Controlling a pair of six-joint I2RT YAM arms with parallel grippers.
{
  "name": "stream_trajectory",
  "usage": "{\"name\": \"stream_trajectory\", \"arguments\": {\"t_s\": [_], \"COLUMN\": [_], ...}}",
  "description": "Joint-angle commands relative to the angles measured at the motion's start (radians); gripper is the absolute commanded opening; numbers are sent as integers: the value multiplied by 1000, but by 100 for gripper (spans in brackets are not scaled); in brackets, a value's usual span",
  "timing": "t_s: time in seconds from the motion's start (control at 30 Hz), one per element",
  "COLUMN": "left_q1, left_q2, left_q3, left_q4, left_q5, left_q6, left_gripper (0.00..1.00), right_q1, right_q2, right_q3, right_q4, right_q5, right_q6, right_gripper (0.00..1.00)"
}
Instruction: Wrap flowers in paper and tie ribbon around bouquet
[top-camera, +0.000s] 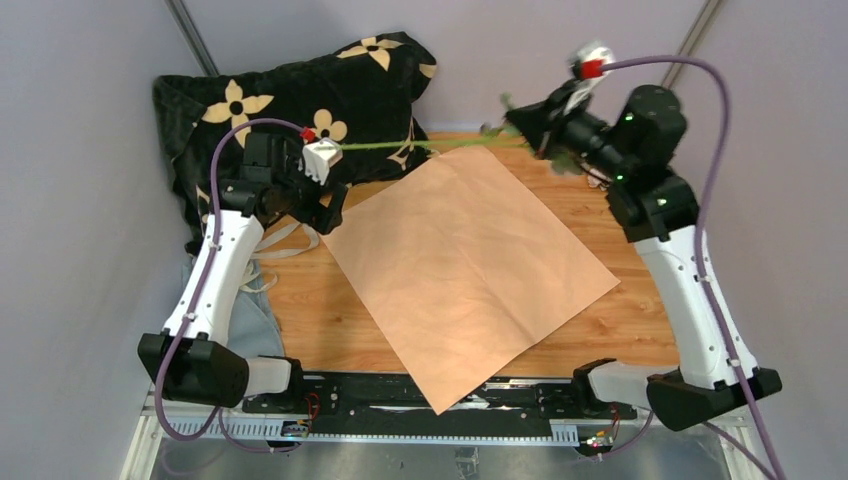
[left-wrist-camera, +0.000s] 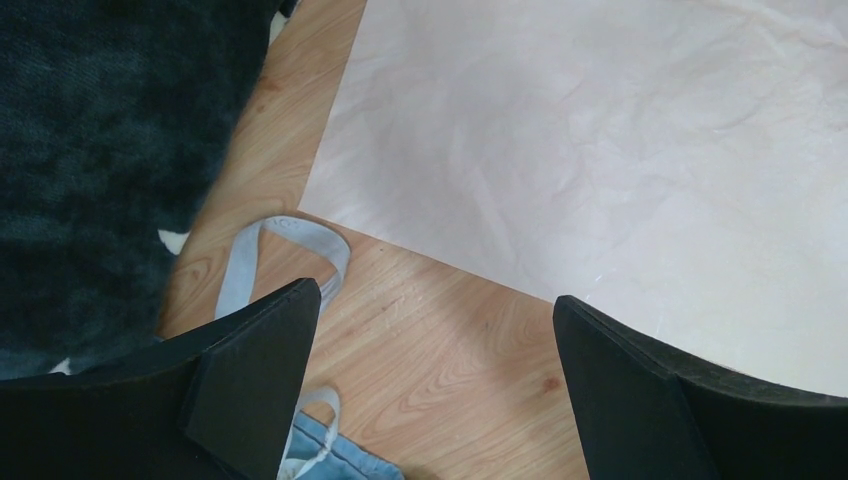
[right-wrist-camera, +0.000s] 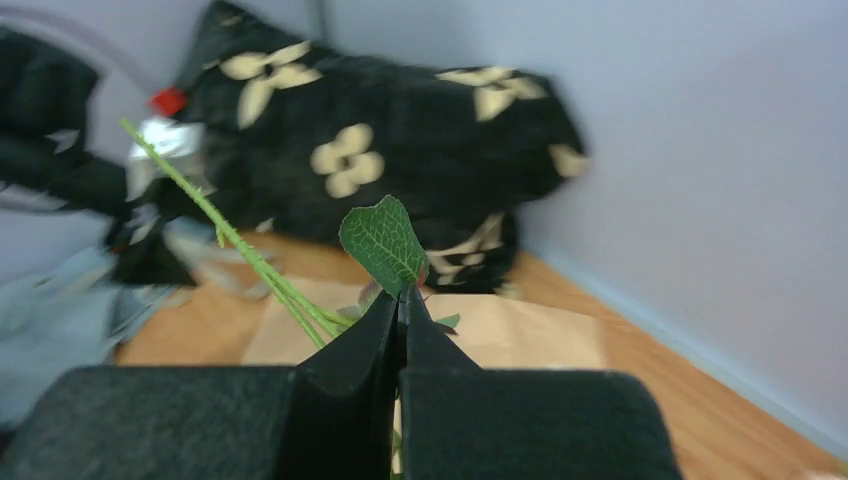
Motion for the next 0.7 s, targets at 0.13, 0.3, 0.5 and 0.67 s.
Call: {"name": "stream_trajectory", "arguments": {"t_s": [0.13, 0.3, 0.5, 0.67], "left_q1": [5, 5, 5, 5], "left_q2": [-56, -80, -106, -95], "left_q3": [-20, 7, 36, 20], "left_q4": [-12, -119, -363, -305], "left_q5": [2, 64, 170, -126], "left_q6": [12, 88, 274, 211], "left_gripper": [97, 98, 98, 97], "right_q1": [279, 281, 278, 276], "right_q2": [192, 405, 511, 546], "right_q3": [-120, -61, 48, 63], "right_q4": [-62, -106, -185, -164], "right_q5": [-26, 66, 111, 83], "right_q6": [-147, -245, -329, -471], "right_gripper": [0, 0, 0, 0]}}
